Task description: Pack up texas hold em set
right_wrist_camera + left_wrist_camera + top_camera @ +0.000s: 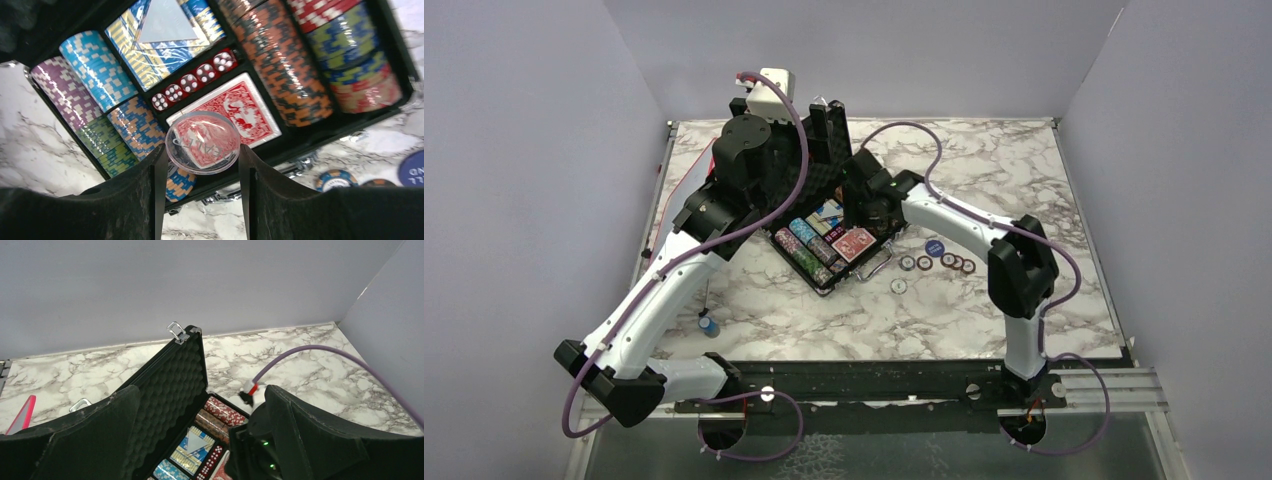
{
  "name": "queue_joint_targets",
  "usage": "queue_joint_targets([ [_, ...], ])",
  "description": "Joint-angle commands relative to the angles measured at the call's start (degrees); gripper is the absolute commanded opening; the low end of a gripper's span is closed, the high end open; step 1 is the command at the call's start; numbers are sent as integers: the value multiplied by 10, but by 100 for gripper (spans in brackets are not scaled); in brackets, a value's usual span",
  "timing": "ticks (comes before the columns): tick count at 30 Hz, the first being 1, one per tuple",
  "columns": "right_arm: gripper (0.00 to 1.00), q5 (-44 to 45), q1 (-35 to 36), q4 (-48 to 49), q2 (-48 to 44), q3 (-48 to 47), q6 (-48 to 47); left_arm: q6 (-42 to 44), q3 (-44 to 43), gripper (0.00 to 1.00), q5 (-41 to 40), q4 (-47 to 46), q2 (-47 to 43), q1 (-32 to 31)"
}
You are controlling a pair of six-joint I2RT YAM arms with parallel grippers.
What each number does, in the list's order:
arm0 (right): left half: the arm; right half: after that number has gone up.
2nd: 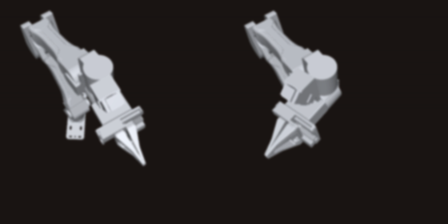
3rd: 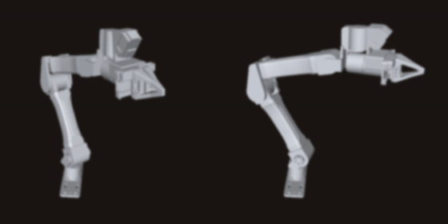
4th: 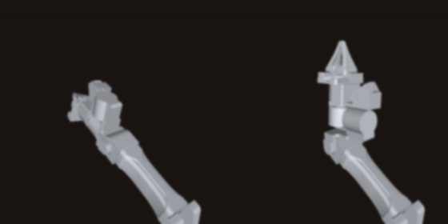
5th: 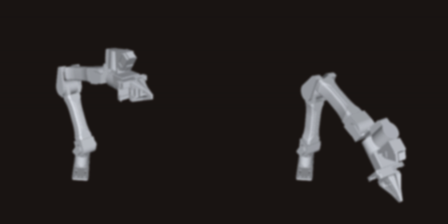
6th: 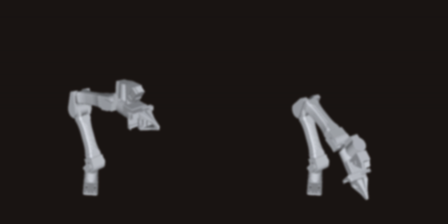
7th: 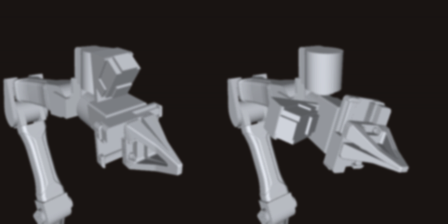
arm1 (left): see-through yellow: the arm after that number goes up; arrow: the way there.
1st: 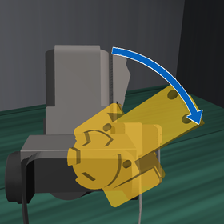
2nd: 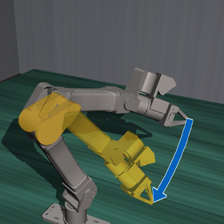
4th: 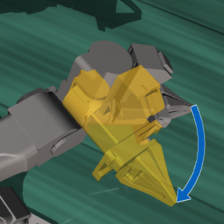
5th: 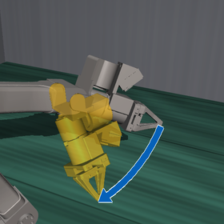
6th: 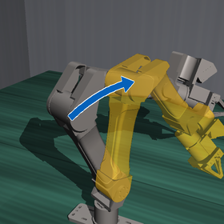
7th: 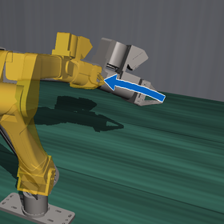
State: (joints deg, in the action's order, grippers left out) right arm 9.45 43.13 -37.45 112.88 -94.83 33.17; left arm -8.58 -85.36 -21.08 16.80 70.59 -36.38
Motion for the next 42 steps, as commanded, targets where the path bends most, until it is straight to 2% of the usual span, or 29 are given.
queue_joint_targets([
  [1, 43, -20, 13, -32, 43, -38, -30, -2, -6, 99, -15, -10, -18, 1],
  [6, 47, -26, 15, -59, 74, -55, -33, 1, -2, 99, -17, -9, -19, 1],
  [12, 65, -44, 15, -88, 100, -88, -43, 1, -1, 99, -15, -9, -15, 1],
  [17, 72, -26, 14, -87, 91, -102, -43, 1, -2, 99, -10, -9, -13, 1],
  [22, 71, 30, -2, -82, 43, -74, -4, 1, -3, 99, -9, -8, -14, 1],
  [27, 66, 66, -72, -52, -64, 48, 76, 2, 0, 99, -8, -7, -15, 1],
  [31, 65, 81, -137, -36, -126, 139, 104, 1, 2, 99, -6, -9, -14, 1],
  [35, 67, 65, -189, -42, -128, 175, 84, -1, -1, 99, -2, -9, -8, 1],
  [42, 69, -4, -229, -9, -88, 190, 10, -5, -2, 99, 6, -8, -5, 1],
])
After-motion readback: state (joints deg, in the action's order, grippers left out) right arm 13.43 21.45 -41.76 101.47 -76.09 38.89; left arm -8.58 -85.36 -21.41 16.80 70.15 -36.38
